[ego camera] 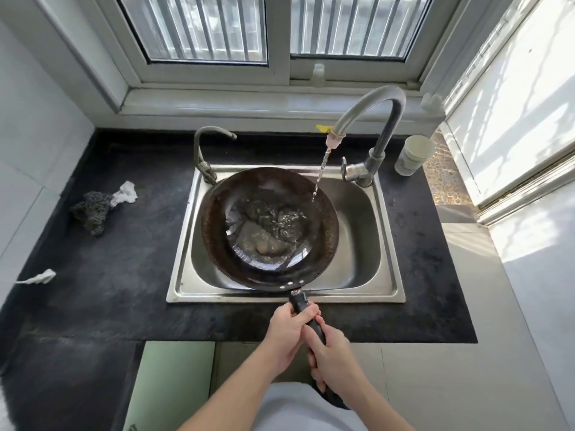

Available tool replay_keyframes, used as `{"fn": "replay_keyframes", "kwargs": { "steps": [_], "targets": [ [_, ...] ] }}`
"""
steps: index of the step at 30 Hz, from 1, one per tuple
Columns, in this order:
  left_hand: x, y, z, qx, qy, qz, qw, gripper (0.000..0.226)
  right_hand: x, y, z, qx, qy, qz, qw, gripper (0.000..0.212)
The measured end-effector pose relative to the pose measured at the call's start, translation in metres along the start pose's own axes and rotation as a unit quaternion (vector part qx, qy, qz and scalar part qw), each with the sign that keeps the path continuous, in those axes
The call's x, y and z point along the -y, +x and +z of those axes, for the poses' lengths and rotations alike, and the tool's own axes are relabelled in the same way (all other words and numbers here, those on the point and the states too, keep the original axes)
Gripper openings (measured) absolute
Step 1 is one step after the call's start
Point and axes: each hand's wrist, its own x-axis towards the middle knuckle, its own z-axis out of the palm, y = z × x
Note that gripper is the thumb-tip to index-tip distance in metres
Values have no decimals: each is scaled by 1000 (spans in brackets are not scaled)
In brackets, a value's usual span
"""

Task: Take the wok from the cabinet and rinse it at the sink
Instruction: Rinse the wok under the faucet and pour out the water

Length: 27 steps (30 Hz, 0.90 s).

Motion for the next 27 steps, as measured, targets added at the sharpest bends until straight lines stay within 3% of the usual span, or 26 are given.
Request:
{"fn": "replay_keyframes", "kwargs": {
  "steps": [10, 13, 27],
  "targets": [
    [0, 12, 21, 40, -4, -38, 998, 11, -1, 2, -15, -52, -31, 7, 998, 17],
    [-8, 14, 29, 37, 10, -33, 999, 13, 9, 6, -21, -64, -32, 8, 997, 25],
    [-5, -3, -13, -39, 48, 26, 998, 18, 13, 0, 18, 10, 28, 17, 999, 27]
  ]
}}
